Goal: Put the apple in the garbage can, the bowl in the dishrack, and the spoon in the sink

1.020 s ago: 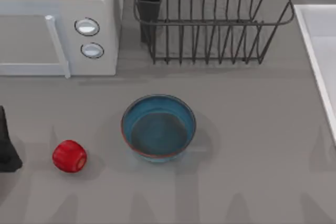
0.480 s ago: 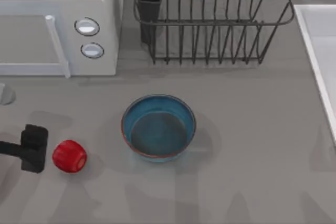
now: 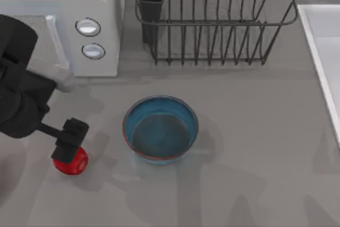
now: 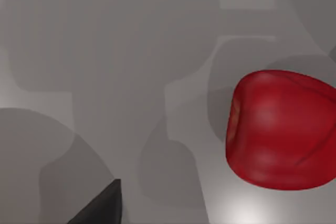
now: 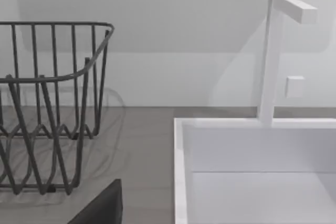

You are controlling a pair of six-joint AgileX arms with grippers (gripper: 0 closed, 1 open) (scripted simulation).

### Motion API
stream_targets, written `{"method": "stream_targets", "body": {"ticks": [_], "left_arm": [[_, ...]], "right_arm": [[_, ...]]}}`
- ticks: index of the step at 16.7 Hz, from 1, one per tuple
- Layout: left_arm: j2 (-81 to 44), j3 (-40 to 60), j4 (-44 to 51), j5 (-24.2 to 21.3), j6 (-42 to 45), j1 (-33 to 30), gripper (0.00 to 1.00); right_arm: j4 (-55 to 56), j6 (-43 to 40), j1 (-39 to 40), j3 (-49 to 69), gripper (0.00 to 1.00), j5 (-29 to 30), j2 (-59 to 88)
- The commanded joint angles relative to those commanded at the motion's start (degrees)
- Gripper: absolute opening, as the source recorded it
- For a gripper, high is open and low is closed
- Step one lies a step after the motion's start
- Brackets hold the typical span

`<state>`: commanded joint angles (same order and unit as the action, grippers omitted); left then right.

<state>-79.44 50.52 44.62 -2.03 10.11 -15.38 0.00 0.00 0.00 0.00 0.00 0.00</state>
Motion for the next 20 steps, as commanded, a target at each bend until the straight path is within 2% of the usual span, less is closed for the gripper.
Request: {"method": "stream_targets", "body": {"ticks": [5,12,20], "left_arm": [[-12.0,7.6,6.8,-0.2,1.5,-2.3,1.00],[-13.1,8.0,7.2,-0.2,1.6,-2.2,1.00],[-21.2,0.9,-8.2,-0.3,1.3,-2.9,1.00]], "right_arm": [[0.0,0.0,0.0,0.0,1.00,0.0,0.0],[0.0,0.0,0.0,0.0,1.00,0.0,0.0],[0.0,0.0,0.0,0.0,1.00,0.0,0.0]]}}
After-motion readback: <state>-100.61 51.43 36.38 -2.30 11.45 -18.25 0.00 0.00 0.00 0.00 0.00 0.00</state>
